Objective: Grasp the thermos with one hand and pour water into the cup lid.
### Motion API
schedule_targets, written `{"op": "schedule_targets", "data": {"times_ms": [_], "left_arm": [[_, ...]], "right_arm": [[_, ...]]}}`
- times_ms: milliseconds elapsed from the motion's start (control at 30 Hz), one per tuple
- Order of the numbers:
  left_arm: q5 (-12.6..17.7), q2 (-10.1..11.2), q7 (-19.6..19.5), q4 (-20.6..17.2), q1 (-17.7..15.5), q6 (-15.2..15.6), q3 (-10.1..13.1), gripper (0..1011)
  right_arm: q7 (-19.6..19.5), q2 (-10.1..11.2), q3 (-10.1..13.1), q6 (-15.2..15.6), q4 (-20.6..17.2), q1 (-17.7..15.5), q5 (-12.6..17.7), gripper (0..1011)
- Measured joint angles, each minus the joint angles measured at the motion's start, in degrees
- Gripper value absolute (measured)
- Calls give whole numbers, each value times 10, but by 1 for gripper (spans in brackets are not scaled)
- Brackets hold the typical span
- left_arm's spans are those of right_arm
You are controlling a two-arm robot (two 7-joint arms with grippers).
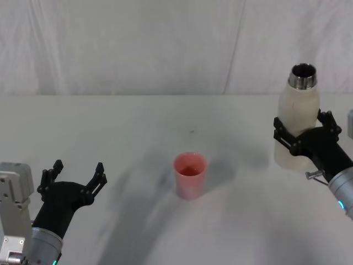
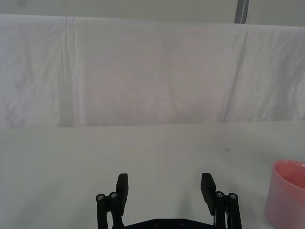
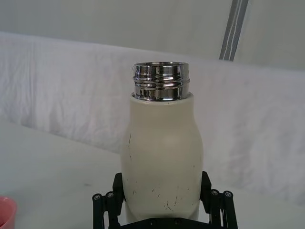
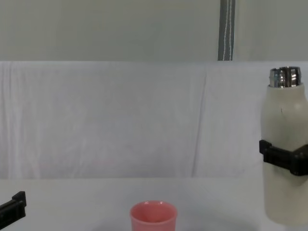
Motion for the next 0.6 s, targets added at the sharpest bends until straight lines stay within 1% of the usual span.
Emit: {"op": "schedule_targets", "data": {"times_ms": [100, 233, 400, 600], "left_arm": [[0, 0, 0, 0, 0, 0, 0, 1001], [0, 0, 0, 0, 0, 0, 0, 1001], [0, 0, 0, 0, 0, 0, 0, 1001], [0, 0, 0, 0, 0, 0, 0, 1001]], "right_arm": [[0, -6, 1, -4, 8, -3, 14, 951], [-2, -12, 0, -11, 19, -4, 24, 951], [-5, -16, -3, -19, 33, -2, 31, 952], [-8, -17, -5, -21, 45, -1, 34, 951]]}}
